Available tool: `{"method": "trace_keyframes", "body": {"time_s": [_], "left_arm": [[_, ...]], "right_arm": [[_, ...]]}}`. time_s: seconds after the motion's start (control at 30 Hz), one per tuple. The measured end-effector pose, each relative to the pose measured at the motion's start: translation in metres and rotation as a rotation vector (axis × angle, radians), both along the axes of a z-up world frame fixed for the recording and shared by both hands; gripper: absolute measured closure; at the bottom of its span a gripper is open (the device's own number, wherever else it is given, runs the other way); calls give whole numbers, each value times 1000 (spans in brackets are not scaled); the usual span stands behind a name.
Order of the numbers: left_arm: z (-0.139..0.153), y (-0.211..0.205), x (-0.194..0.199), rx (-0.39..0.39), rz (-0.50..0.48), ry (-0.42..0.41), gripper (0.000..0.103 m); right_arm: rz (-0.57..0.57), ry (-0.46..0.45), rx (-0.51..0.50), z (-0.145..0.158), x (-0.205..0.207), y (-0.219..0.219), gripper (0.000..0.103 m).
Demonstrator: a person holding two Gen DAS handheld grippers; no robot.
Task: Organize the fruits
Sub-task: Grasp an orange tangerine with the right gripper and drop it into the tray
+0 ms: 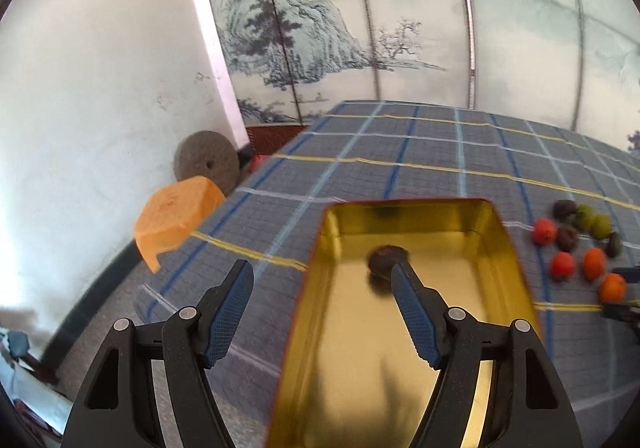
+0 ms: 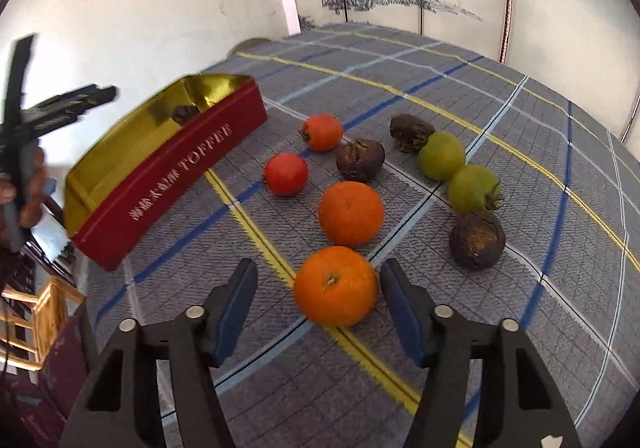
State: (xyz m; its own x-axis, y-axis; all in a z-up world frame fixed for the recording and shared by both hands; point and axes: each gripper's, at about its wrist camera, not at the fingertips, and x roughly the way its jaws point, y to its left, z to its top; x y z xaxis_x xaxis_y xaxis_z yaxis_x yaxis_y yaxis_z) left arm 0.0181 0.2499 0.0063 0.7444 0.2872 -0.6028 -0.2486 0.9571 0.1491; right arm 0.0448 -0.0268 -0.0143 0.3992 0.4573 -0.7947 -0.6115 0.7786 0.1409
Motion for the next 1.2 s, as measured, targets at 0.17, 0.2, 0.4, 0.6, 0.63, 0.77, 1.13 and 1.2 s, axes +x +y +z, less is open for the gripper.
{"method": "trace_keyframes", "body": {"time_s": [0.17, 0.2, 0.4, 0.6, 0.63, 0.77, 1.13, 1.2], "left_arm": [[7, -8, -29, -42, 32, -3, 28], [6, -7, -34, -57, 43, 1, 27], [5, -8, -55, -102, 46, 31, 26], [11, -7, -66, -83, 62, 31, 26], [11, -5, -68, -84, 66, 38, 26], [8, -1, -72, -79, 70, 57, 25], [0, 13, -77, -93, 84, 82, 25], [-3, 14, -78, -87, 84, 89, 25]], "right_arm": [[-35, 33, -25, 0, 0, -2, 65], [-30, 24, -12, 7, -5, -1, 65], [147, -34, 163, 73, -26, 47, 65], [290, -20, 196, 89, -11, 130, 65], [301, -9, 185, 86, -8, 143, 65], [345, 23, 128, 72, -2, 184, 65], [318, 101, 52, 35, 7, 231, 65], [311, 102, 47, 34, 9, 237, 64]]}}
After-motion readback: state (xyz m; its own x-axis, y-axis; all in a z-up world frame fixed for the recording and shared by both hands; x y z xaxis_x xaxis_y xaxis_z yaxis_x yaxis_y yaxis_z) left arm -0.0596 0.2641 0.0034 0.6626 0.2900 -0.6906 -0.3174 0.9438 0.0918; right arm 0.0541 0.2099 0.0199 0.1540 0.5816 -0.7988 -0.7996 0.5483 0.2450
